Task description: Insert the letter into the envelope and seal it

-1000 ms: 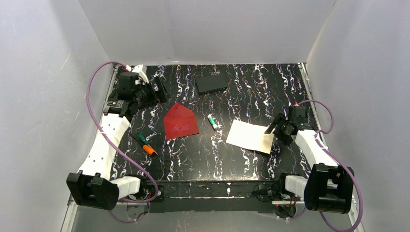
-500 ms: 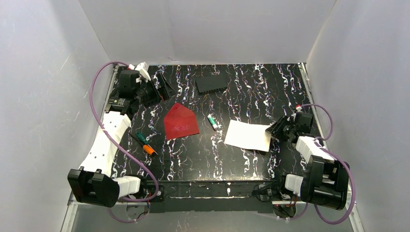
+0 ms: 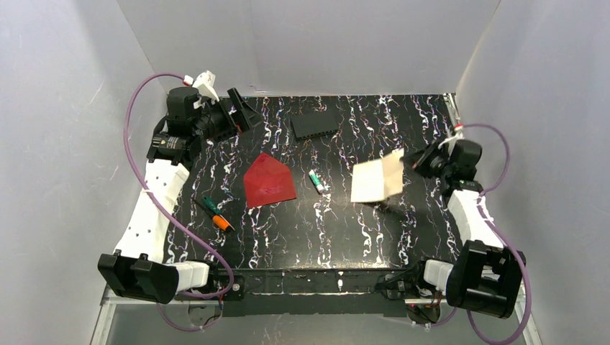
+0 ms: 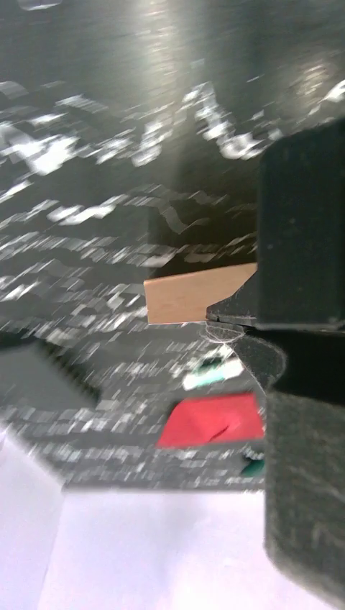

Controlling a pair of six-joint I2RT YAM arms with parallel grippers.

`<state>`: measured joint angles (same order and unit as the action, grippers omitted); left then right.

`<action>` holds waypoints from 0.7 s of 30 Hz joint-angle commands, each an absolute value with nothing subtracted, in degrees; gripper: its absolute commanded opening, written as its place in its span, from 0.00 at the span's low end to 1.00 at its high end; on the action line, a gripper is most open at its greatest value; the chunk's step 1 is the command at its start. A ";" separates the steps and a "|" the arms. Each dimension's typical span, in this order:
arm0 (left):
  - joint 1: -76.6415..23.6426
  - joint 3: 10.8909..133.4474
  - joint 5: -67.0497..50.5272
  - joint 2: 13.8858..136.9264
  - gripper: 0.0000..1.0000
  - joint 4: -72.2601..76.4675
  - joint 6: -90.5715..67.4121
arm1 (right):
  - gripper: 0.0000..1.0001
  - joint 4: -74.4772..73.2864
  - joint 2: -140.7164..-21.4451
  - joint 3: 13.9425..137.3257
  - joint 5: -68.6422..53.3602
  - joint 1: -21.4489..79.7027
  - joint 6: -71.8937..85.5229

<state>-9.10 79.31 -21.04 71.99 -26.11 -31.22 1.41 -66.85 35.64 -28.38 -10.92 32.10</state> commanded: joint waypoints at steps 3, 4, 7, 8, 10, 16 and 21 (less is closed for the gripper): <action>-8.75 83.20 -30.14 72.67 0.98 -20.47 -33.85 | 0.01 13.59 -64.03 50.29 -38.99 -10.86 44.70; -8.78 83.42 -32.54 72.98 0.98 -18.51 -34.32 | 0.01 14.94 -64.55 51.95 -40.68 -10.28 46.40; -8.79 85.74 -36.25 74.70 0.98 -14.59 -35.35 | 0.01 16.06 -64.95 56.26 -42.95 -7.74 47.98; -8.79 86.78 -37.13 75.39 0.98 -14.13 -35.35 | 0.01 15.82 -64.89 57.51 -43.44 -6.74 47.80; -8.79 88.33 -39.26 76.49 0.98 -13.05 -34.69 | 0.01 14.82 -64.86 59.78 -44.92 -4.72 47.32; -9.94 83.96 -56.37 77.79 0.98 -0.43 -29.86 | 0.01 8.43 -64.73 65.41 -49.54 3.52 44.29; -13.39 79.45 -60.28 75.58 0.98 -2.51 -16.34 | 0.01 4.86 -65.33 67.15 -56.66 9.58 41.24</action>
<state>-10.87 82.50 -52.16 78.28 -3.79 -27.79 7.99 -64.99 64.12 -48.56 5.85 44.51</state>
